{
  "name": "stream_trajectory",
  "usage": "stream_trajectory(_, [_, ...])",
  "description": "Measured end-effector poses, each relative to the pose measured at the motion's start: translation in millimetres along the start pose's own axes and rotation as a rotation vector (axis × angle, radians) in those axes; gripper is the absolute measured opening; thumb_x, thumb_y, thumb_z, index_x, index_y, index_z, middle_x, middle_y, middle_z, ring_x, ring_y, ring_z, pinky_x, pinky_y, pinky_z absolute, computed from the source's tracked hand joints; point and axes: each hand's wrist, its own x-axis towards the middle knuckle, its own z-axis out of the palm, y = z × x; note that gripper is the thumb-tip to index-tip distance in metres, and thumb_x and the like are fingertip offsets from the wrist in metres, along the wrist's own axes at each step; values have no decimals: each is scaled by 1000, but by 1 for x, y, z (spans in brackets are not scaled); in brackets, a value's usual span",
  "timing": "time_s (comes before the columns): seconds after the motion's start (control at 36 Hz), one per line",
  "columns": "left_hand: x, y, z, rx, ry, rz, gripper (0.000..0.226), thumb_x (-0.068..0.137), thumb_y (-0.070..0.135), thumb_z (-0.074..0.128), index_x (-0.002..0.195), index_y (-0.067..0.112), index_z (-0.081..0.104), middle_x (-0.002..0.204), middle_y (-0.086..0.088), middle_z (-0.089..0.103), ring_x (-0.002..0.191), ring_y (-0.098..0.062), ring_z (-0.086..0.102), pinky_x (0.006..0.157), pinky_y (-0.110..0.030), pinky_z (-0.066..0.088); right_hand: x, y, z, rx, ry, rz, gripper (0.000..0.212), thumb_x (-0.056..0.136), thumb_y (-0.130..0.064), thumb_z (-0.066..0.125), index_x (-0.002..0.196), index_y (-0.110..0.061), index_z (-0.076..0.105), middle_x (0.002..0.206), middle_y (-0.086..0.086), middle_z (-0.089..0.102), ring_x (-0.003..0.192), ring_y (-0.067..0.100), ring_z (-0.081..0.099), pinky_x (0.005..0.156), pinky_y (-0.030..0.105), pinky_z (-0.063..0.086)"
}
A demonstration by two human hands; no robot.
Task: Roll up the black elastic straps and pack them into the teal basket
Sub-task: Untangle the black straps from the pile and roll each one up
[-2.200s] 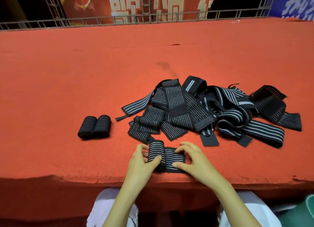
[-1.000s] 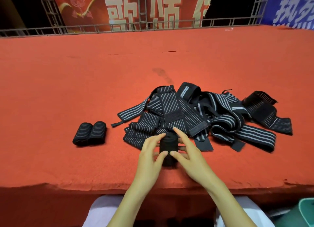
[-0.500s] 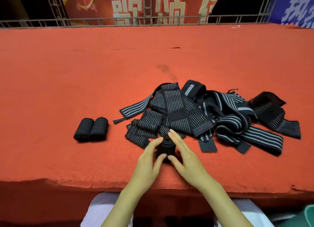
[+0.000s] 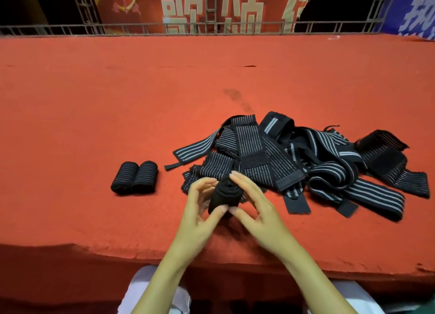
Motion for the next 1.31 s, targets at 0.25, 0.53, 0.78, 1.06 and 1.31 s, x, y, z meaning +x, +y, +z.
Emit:
stream_trajectory(0.25, [2, 2, -70, -43, 206, -204, 48, 73, 24, 72, 114, 13, 51, 114, -1, 63, 104, -5, 62, 85, -16, 48, 56, -9, 66, 336, -172, 334, 52, 86, -8, 68, 126, -32, 47, 120, 6, 63, 101, 13, 64, 93, 27, 50])
stream_trajectory(0.53, [-7, -19, -137, 110, 555, -432, 35, 81, -9, 61, 109, 11, 56, 107, -12, 63, 83, -10, 61, 69, -17, 45, 83, -2, 131, -146, -428, 377, 50, 91, -24, 62, 139, -22, 44, 127, 9, 56, 113, 19, 56, 102, 30, 40])
stream_trajectory(0.78, [-13, -31, -174, 355, 683, -513, 26, 84, 12, 66, 109, 14, 57, 114, -9, 60, 101, -21, 56, 86, -33, 42, 88, 4, 168, -277, -525, 147, 54, 88, -24, 65, 139, -21, 47, 141, 6, 44, 131, 24, 38, 114, 33, 27])
stream_trajectory(1.06, [-8, -23, -178, 805, 574, -398, 23, 87, 10, 64, 109, 5, 67, 111, -14, 60, 98, -29, 60, 91, -35, 40, 80, 7, 186, -449, -564, 26, 55, 95, -29, 53, 147, -30, 34, 147, 0, 42, 136, 22, 31, 113, 41, 24])
stream_trajectory(1.31, [0, -20, -157, 1043, 419, -186, 19, 83, -2, 63, 97, 8, 72, 102, -10, 66, 96, -33, 57, 86, -32, 37, 80, 5, 150, -373, -435, 1, 40, 94, -22, 54, 134, -18, 53, 137, 2, 50, 128, 21, 41, 112, 34, 29])
